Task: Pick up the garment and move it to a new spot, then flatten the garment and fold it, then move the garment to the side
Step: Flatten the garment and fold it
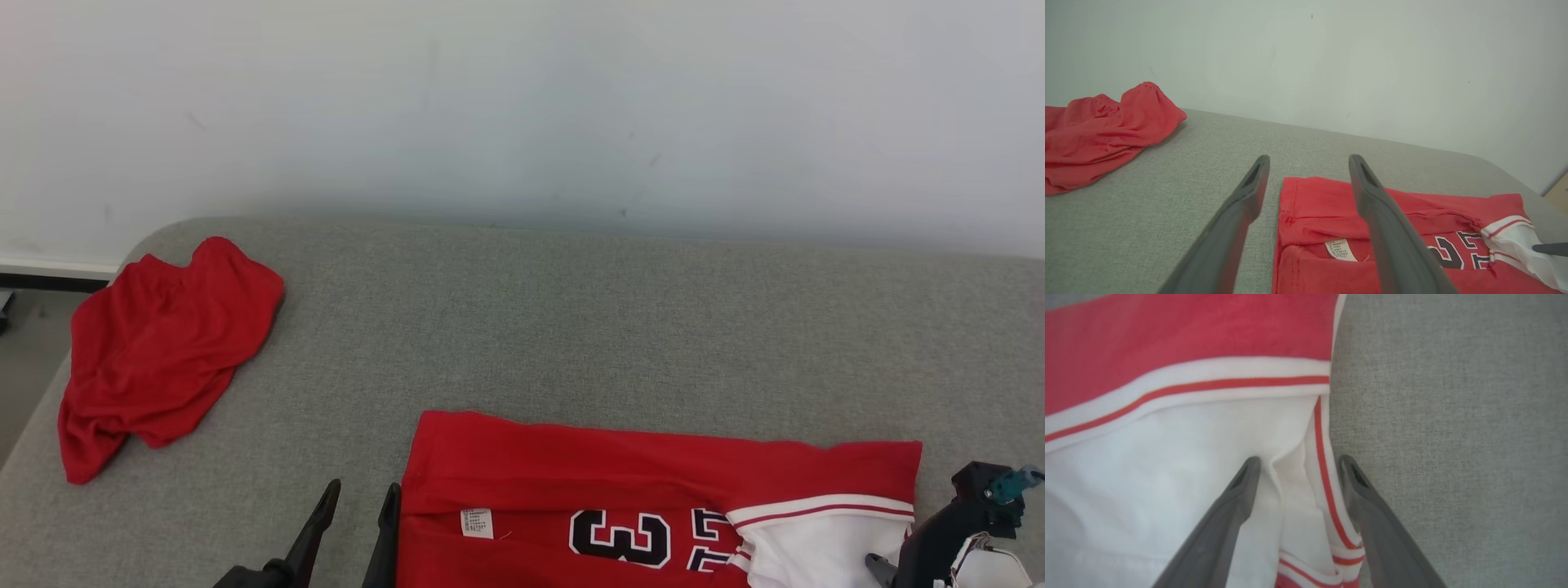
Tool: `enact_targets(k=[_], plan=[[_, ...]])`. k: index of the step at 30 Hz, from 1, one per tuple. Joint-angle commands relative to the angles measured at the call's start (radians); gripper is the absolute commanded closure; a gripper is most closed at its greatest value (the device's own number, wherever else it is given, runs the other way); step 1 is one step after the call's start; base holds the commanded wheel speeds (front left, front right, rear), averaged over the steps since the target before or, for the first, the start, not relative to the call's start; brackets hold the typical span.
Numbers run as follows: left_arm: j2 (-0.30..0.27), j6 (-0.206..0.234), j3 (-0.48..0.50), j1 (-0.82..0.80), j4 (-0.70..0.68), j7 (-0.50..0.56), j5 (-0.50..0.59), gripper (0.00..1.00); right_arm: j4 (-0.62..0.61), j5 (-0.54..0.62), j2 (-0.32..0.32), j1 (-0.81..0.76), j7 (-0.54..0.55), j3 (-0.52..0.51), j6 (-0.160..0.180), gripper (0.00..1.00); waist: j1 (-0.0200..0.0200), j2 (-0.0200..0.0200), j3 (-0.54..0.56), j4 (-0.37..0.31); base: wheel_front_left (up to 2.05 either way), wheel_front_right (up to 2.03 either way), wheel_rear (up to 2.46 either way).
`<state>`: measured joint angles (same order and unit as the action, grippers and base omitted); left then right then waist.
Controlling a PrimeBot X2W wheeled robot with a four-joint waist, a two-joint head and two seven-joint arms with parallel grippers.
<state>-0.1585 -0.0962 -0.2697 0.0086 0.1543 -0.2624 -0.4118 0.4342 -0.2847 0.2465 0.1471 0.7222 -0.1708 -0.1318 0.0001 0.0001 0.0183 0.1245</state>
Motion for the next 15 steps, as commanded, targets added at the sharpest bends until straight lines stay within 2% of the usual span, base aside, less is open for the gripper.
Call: enact_targets(k=[1, 7, 13, 15], plan=[[-0.004, -0.003, -0.006, -0.011, 0.006, 0.002, 0.009, 0.0, 0.022, 0.015, -0.008, 0.012, 0.013, -0.009, 0.002, 0.0, -0.0001, -0.0001, -0.013, 0.016, 0.0, 0.0, 0.0], [-0.013, -0.007, -0.014, -0.024, 0.004, 0.008, -0.008, 0.0, 0.067, 0.052, -0.035, 0.04, -0.015, -0.038, 0.002, 0.0, -0.0001, -0.0001, -0.027, 0.03, 0.0, 0.0, 0.0], [-0.021, -0.009, -0.025, -0.028, 0.005, 0.014, -0.009, 0.0, 0.097, 0.085, -0.055, 0.049, 0.014, -0.076, 0.002, 0.0, -0.0001, -0.0001, -0.029, 0.034, 0.0, 0.0, 0.0], [-0.023, -0.01, -0.028, -0.027, 0.007, 0.016, -0.012, 0.0, 0.102, 0.094, -0.061, 0.052, 0.021, -0.084, 0.002, 0.65, -0.0001, -0.0001, -0.029, 0.033, 0.0, 0.0, 0.0]])
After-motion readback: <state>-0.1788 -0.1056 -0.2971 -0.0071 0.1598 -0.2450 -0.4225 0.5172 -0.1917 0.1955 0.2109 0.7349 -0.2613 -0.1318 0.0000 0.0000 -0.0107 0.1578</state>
